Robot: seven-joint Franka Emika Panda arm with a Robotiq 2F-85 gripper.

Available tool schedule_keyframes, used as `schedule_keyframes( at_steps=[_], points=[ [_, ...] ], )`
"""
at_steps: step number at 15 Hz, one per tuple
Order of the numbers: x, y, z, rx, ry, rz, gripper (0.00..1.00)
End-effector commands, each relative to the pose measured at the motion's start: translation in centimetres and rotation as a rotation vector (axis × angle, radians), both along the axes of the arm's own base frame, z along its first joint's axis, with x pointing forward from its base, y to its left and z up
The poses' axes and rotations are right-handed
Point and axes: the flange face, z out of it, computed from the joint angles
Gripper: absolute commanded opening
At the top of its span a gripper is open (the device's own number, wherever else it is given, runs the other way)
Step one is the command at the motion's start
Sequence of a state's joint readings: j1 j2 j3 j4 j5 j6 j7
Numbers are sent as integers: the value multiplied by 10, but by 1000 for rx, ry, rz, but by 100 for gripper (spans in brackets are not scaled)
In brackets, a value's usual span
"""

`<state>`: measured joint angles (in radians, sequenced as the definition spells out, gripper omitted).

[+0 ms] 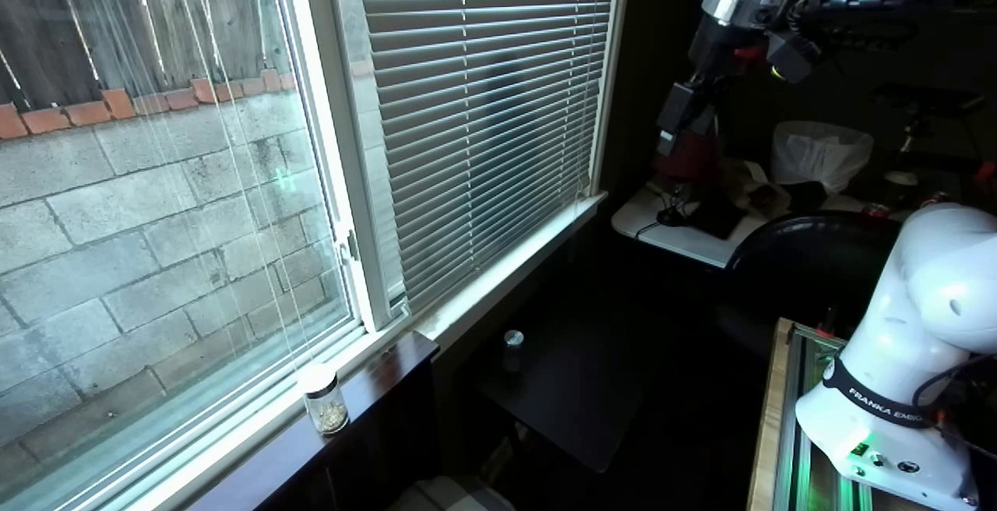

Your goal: Open the blinds.

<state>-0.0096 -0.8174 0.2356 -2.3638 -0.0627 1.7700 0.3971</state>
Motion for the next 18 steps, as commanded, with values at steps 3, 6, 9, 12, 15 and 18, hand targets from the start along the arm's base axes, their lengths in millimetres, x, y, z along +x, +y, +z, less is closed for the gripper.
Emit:
schedule_keyframes(
  at_steps=[3, 6, 9, 12, 15, 18],
  points=[
    [15, -84, 62, -98, -125, 30, 100],
    [29, -137, 92, -111, -211, 94, 100],
    [44, -188, 114, -92, -273, 169, 100],
    [60, -229, 129, -51, -312, 247, 100],
    [89, -247, 142, -9, -336, 333, 100],
    [117, -256, 160, -54, -331, 382, 100]
  ],
)
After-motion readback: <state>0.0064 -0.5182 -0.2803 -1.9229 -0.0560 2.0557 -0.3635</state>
